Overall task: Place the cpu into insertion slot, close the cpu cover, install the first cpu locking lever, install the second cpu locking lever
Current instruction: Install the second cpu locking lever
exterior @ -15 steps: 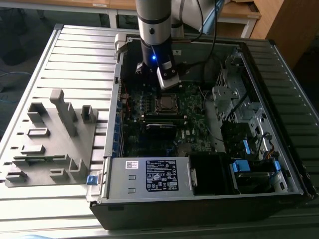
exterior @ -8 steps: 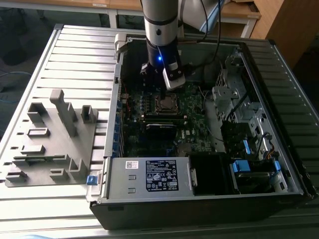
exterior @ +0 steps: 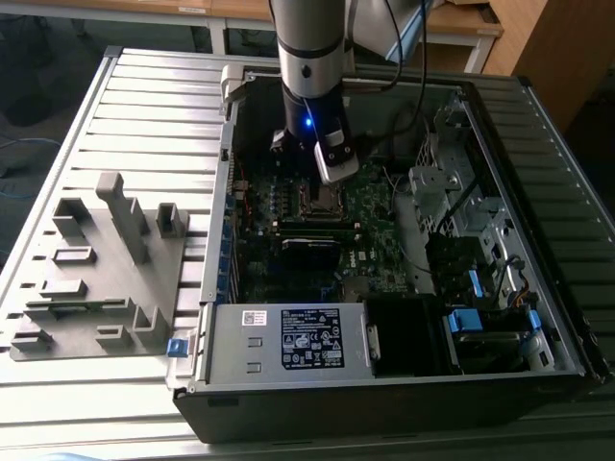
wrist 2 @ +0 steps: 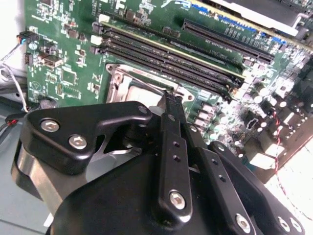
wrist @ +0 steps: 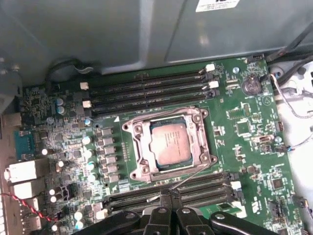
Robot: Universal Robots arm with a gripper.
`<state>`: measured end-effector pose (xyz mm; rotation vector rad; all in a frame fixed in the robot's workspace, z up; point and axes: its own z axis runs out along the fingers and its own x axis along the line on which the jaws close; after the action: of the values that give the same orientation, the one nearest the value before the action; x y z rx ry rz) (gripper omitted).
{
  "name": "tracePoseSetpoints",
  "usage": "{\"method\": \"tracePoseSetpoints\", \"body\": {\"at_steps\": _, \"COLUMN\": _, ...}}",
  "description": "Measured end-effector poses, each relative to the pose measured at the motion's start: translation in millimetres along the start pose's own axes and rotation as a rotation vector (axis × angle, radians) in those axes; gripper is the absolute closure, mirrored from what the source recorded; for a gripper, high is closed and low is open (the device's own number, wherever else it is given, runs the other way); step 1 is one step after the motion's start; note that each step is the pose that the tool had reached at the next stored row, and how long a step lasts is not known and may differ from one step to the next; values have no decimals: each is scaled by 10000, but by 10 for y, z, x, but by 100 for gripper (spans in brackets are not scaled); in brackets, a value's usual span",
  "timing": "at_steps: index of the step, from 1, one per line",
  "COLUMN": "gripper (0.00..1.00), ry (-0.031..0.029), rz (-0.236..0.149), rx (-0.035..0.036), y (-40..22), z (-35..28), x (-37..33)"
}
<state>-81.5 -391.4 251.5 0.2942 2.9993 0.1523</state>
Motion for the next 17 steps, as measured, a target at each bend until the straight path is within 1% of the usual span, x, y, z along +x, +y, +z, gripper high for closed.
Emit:
{"method": "tracePoseSetpoints", "body": {"at_steps": 3, "gripper": 89, "ry": -13, "rz": -2, "rx": -2, "y": -13, "z": 38, "x": 3}}
{"method": "tracePoseSetpoints", "body": {"at_steps": 9, "gripper": 89, "ry": -18, "rz": -4, "rx": -3, "y": -31, "z": 113, "x": 21}}
{"method": "tracePoseSetpoints", "body": {"at_steps": 13, "gripper": 89, "ry": -17, "rz": -3, "rx": 0, "y": -32, "z": 114, "x": 22}}
{"method": "tracePoseSetpoints", "body": {"at_steps": 14, "gripper": 89, "ry": 12, "rz": -1, "rx": 3, "y": -31, "z": 117, "x": 22}}
{"method": "tracePoseSetpoints", "body": {"at_steps": 15, "gripper": 89, "ry": 114, "rz": 10, "rx": 23, "y": -31, "z": 119, "x": 21}}
{"method": "tracePoseSetpoints", "body": {"at_steps": 17, "gripper": 89, "ry": 392, "rz": 33, "rx": 82, "y": -31, "z": 121, "x": 17}}
